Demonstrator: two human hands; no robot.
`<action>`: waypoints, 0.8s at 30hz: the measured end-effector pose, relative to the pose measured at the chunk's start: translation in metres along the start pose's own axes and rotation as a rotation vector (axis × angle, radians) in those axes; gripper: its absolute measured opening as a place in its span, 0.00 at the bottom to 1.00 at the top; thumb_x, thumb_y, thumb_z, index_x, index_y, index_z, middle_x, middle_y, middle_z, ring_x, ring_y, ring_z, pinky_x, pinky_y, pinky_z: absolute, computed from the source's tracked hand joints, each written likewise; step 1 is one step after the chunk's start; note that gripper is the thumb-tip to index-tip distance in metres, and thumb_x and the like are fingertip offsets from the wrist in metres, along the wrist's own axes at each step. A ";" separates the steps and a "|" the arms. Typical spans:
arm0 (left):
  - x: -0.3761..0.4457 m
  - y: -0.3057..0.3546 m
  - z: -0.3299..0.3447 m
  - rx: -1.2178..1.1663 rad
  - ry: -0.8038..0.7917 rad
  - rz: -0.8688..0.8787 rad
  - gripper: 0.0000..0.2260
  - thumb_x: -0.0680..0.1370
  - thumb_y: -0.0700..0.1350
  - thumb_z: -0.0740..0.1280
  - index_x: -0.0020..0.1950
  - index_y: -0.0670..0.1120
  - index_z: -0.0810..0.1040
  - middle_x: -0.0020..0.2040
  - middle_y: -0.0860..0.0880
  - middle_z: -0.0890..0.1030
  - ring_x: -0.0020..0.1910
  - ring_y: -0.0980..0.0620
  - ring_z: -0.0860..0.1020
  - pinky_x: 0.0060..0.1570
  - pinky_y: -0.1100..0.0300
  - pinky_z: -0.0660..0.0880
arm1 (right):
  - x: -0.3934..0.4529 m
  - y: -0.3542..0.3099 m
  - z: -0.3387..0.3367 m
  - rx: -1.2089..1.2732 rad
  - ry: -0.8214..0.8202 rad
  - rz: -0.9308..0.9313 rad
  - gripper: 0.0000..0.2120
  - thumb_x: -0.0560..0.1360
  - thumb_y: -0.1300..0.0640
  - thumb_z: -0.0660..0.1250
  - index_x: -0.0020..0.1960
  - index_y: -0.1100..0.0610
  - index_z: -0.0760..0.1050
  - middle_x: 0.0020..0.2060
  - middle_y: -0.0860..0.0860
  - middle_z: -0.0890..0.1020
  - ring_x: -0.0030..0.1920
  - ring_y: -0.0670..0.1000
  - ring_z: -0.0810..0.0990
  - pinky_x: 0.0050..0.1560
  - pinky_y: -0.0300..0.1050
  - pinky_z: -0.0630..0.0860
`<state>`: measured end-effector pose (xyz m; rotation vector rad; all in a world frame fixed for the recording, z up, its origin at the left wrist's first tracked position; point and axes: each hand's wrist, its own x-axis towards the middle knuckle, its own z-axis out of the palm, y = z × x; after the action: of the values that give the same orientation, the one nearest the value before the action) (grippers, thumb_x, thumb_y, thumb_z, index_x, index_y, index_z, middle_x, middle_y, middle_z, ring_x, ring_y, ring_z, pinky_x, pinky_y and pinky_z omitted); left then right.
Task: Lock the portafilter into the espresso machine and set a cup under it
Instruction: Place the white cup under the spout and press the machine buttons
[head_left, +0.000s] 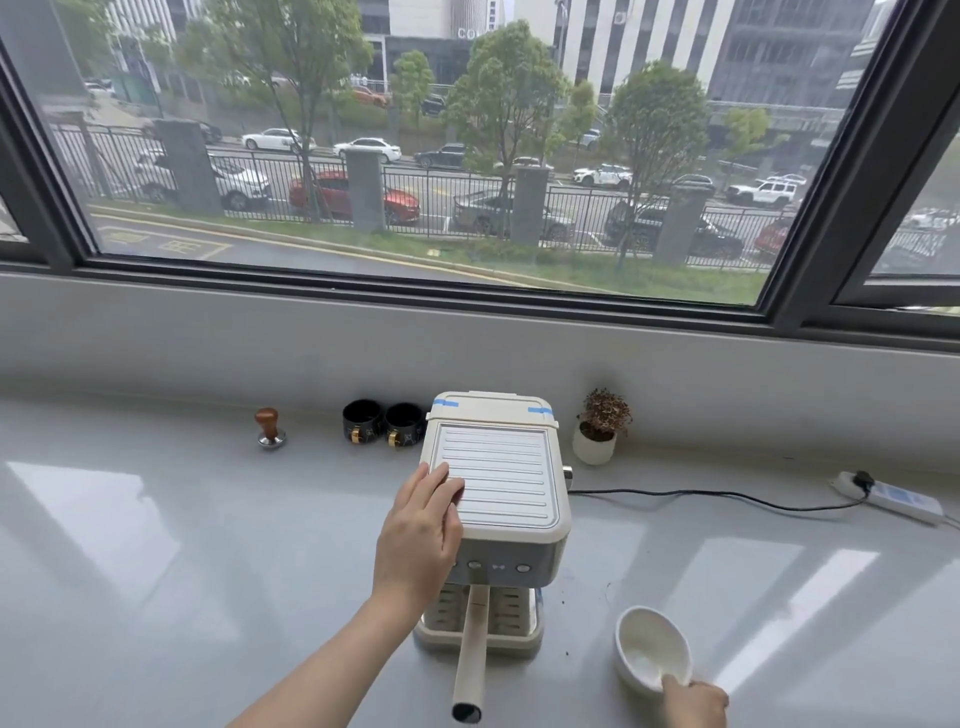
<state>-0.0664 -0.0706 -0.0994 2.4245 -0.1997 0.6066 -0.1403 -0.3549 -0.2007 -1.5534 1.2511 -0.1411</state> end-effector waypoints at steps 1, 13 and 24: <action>0.000 0.000 -0.001 0.004 -0.002 0.002 0.13 0.78 0.39 0.62 0.61 0.47 0.78 0.67 0.49 0.76 0.71 0.47 0.67 0.65 0.50 0.72 | 0.003 0.003 -0.002 -0.007 -0.051 0.022 0.14 0.71 0.71 0.67 0.50 0.82 0.71 0.51 0.78 0.76 0.54 0.71 0.78 0.53 0.58 0.70; 0.000 -0.001 -0.002 0.030 -0.009 0.020 0.13 0.78 0.39 0.62 0.61 0.46 0.78 0.66 0.49 0.76 0.71 0.46 0.67 0.64 0.50 0.73 | 0.026 0.023 0.005 -0.116 -0.259 0.053 0.20 0.79 0.55 0.60 0.53 0.74 0.76 0.57 0.72 0.77 0.58 0.67 0.77 0.62 0.57 0.70; 0.001 -0.004 -0.002 0.055 0.009 0.054 0.17 0.78 0.46 0.53 0.60 0.47 0.77 0.65 0.48 0.78 0.69 0.46 0.69 0.62 0.51 0.73 | -0.008 0.003 0.051 0.028 -0.464 -0.021 0.14 0.79 0.60 0.58 0.40 0.67 0.74 0.35 0.59 0.77 0.36 0.59 0.79 0.26 0.37 0.78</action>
<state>-0.0653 -0.0665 -0.1000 2.4757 -0.2481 0.6549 -0.1124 -0.3157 -0.2198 -1.4687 0.8619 0.1803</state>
